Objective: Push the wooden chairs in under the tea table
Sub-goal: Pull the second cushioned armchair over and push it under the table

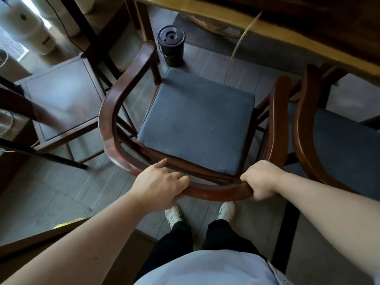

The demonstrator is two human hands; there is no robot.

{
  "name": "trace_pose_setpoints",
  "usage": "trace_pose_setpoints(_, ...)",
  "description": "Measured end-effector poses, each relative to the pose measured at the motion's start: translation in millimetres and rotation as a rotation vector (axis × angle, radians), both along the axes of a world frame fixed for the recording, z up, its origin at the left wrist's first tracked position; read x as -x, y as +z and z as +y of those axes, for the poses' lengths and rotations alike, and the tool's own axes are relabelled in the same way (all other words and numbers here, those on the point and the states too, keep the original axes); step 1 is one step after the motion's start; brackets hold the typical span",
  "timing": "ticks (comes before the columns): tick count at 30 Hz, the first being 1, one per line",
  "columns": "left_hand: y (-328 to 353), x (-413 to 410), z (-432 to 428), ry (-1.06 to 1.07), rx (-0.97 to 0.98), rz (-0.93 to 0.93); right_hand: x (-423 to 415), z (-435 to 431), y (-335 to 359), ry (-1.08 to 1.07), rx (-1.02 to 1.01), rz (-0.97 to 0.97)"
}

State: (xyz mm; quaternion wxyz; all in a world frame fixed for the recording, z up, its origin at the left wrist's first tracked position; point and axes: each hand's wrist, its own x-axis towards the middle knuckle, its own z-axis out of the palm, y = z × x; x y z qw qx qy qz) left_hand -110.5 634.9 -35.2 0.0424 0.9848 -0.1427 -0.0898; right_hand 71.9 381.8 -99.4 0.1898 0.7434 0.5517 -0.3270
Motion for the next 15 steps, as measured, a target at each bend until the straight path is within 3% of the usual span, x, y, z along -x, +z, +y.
trace_pose_setpoints(15,7,-31,19,-0.115,0.005,0.012,-3,2,-4,-0.097,-0.006,0.002)
